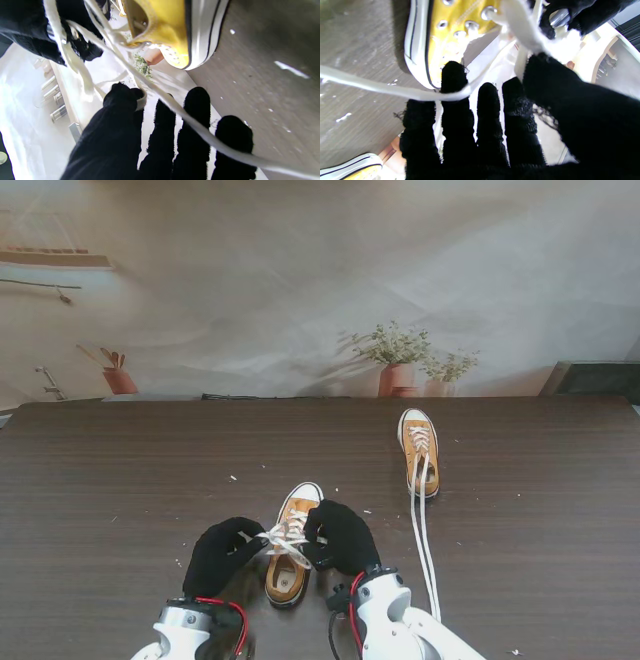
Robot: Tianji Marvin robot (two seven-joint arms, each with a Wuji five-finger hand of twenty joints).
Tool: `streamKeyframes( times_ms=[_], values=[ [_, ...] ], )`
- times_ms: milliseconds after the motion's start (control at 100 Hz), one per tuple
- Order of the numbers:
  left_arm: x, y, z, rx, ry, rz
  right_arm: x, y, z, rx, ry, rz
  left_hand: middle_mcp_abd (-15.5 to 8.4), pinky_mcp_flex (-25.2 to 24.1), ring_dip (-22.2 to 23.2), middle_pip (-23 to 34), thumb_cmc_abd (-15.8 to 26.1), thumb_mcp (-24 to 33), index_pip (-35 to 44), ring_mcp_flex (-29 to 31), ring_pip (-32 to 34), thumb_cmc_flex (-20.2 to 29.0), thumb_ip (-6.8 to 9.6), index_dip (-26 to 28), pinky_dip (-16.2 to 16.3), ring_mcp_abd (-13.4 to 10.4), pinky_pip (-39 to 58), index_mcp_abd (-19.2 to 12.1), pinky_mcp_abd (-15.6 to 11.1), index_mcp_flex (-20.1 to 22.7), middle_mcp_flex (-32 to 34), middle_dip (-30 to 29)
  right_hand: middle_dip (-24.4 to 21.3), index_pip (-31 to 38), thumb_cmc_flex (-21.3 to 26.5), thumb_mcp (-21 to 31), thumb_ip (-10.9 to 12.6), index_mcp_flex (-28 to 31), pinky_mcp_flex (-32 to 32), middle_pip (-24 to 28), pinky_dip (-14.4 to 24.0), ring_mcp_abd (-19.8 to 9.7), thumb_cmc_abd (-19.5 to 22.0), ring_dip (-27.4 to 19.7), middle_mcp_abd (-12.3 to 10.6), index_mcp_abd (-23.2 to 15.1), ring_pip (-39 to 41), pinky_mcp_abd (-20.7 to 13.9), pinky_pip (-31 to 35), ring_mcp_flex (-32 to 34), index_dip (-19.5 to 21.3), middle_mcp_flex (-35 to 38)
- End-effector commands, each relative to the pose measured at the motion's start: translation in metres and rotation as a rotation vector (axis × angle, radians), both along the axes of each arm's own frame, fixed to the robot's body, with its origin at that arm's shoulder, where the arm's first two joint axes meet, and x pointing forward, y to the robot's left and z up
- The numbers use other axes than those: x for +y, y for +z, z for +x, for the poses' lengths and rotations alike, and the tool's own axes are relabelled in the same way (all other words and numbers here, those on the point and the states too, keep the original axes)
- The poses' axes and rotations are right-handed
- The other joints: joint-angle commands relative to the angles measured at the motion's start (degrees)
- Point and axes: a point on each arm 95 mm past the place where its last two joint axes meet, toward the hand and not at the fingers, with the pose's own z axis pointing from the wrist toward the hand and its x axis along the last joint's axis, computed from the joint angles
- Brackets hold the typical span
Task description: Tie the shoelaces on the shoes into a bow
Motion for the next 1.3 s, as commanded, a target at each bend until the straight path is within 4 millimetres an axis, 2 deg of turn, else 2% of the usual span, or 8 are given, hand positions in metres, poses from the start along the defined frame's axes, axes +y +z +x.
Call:
streamKeyframes(
  times_ms=[0, 90, 230, 600, 810, 1290],
  values=[
    [0.001, -0.003, 0.002, 0.021, 0.005, 0.008, -0.003, -0.006, 0.003, 0.015, -0.012, -0.021, 0.06, -0.92, 1.7, -0.61, -2.1, 2.47, -0.45, -0.78, -0.35, -1.86, -0.3, -2.0, 1.11, 0.49, -0.12, -5.42, 3.33, 3.46, 0.39, -1.54, -0.2, -0.29, 1.23, 7.63, 2.83, 3.75, -0.34, -0.67, -0.43, -0.91, -1.04, 0.74, 0.35, -5.39, -0.51, -1.35, -0.07, -0.77, 1.75, -1.74],
    [0.003, -0.003, 0.006, 0.032, 0.019, -0.005, -0.005, -0.009, 0.005, 0.01, -0.04, -0.037, 0.26, -1.18, 1.72, -0.19, -2.83, 4.23, -0.69, -0.79, -0.67, -3.22, -0.85, -4.33, 1.19, 0.92, -0.36, -5.12, 3.53, 5.17, 0.65, -4.18, -0.13, -1.43, 1.55, 7.63, 3.79, 5.2, -0.23, -0.86, -0.59, -0.57, -2.01, 0.74, 0.41, -5.89, -0.53, -1.04, -0.05, -0.48, 1.67, -1.0],
    [0.006, -0.004, 0.01, 0.049, 0.059, -0.018, -0.01, -0.013, 0.007, 0.01, -0.063, -0.064, 0.33, -1.56, 1.71, -0.17, -3.15, 5.0, -0.87, -0.78, -0.9, -2.86, -0.83, -5.09, 1.19, 1.49, -0.73, -3.5, 3.99, 6.24, 1.2, -3.78, -0.01, -2.25, 1.67, 7.63, 4.35, 5.96, -0.22, -1.04, -0.77, -0.46, -2.35, 0.7, 0.58, -5.75, -0.62, -0.89, -0.01, -0.47, 1.98, -0.72],
    [0.015, -0.011, 0.01, 0.115, 0.103, 0.004, -0.021, -0.018, 0.006, 0.011, -0.113, -0.119, 0.87, -2.59, 1.79, -1.33, -2.7, 5.31, -1.87, -1.45, -1.54, -3.11, -1.15, -6.31, 1.22, 2.33, -1.72, -2.41, 4.59, 7.09, 0.96, -4.27, 0.15, -3.17, 2.25, 7.63, 5.0, 7.1, -0.7, -1.12, -0.97, 0.23, -2.99, 0.65, 0.85, -5.45, -0.81, -0.24, 0.14, -0.63, 2.18, 0.5],
    [0.022, -0.012, 0.008, 0.124, 0.141, 0.012, -0.028, -0.02, -0.001, -0.002, -0.149, -0.14, 1.16, -2.74, 1.87, -1.48, -2.62, 5.29, -2.58, -1.51, -1.74, -3.05, -1.17, -7.31, 1.35, 2.72, -1.95, -1.7, 4.87, 7.98, 1.1, -4.69, 0.23, -3.57, 2.43, 7.63, 5.71, 7.72, -0.15, -1.21, -1.24, 0.55, -3.42, 0.43, 0.76, -5.54, -1.16, 0.18, 0.18, -0.09, 2.04, 1.61],
    [0.037, -0.01, -0.001, 0.138, 0.215, 0.0, -0.044, -0.024, -0.017, -0.017, -0.218, -0.204, 1.66, -3.13, 2.07, -1.24, -2.21, 4.88, -3.56, -1.59, -1.84, -2.5, -1.14, -9.03, 1.6, 3.37, -2.46, -0.24, 5.37, 8.9, 1.22, -5.85, 0.4, -4.15, 2.9, 7.63, 5.49, 8.06, -0.12, -1.52, -1.6, 1.05, -3.47, 0.19, 1.11, -5.21, -1.47, 0.64, 0.17, 0.09, 1.87, 2.61]
  ],
)
